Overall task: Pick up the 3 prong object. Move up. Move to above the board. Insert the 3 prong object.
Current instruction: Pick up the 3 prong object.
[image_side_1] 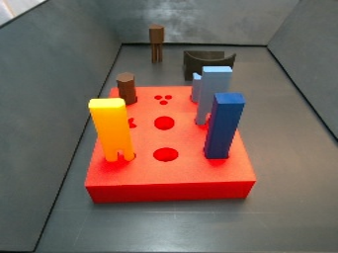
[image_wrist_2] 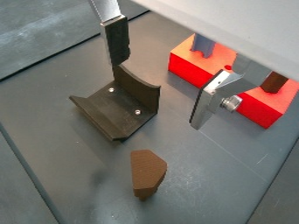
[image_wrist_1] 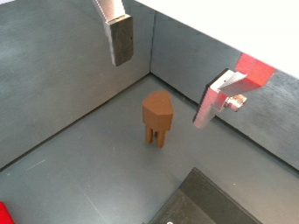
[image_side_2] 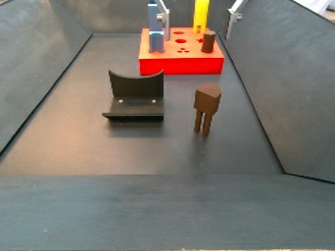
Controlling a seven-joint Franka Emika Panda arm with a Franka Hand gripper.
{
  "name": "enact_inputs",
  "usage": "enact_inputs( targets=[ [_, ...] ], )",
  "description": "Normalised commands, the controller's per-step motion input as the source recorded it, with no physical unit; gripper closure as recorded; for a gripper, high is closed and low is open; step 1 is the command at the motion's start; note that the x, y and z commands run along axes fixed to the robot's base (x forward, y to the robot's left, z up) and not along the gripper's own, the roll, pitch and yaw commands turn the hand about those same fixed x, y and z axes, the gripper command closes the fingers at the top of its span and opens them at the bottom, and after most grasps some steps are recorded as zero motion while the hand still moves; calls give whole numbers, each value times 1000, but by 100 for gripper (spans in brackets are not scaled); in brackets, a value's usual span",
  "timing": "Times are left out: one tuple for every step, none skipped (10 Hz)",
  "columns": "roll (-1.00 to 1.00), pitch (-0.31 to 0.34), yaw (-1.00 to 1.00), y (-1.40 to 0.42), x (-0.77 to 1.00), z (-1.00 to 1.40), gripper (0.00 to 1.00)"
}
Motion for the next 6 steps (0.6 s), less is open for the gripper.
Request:
enact_inputs(
  targets=[
    [-4, 0, 0, 0, 0, -6, 0],
    [0, -1, 0, 0, -37, -11, 0],
    [31, -70, 17, 43, -294, -251, 0],
    [0, -127, 91, 177, -277, -366, 0],
    [0, -154, 114, 177, -120, -483, 0],
    [0, -179, 126, 246, -77, -606, 0]
  ],
)
